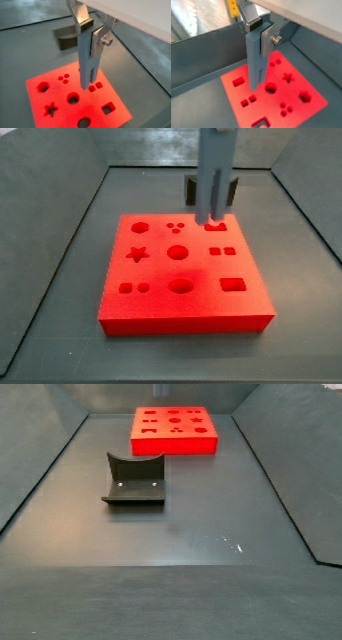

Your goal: Insert the double-square object.

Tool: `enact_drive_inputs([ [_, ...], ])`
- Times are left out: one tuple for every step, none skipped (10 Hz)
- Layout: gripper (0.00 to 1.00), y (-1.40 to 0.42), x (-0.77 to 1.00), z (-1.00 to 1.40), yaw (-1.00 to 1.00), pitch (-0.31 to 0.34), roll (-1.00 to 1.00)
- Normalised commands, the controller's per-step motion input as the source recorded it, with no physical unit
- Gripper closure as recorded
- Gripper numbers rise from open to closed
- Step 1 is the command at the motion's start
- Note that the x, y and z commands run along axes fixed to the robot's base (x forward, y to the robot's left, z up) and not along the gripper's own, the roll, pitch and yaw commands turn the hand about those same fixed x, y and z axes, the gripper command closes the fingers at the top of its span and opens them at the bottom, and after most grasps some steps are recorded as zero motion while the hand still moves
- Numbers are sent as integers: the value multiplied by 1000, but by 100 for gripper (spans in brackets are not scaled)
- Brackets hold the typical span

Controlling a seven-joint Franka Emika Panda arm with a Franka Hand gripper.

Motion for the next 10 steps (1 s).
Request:
enact_drive_inputs([
  [100,-77,563,-326,-594,-11,159],
  [100,-77,534,-289,-614,-4,146],
  [100,-60,454,-246,-683,-3,120],
  [100,-51,411,-246,-714,-1,119],
  [100,-23,331,-300,-740,0,151],
  [100,-20,251,-283,-706,27,156],
  [100,-29,183,-229,-591,179,146],
  [100,0,0,-180,-406,149,110],
  [100,0,0,-89,0,56,84],
  [100,0,0,-117,0,60,91],
])
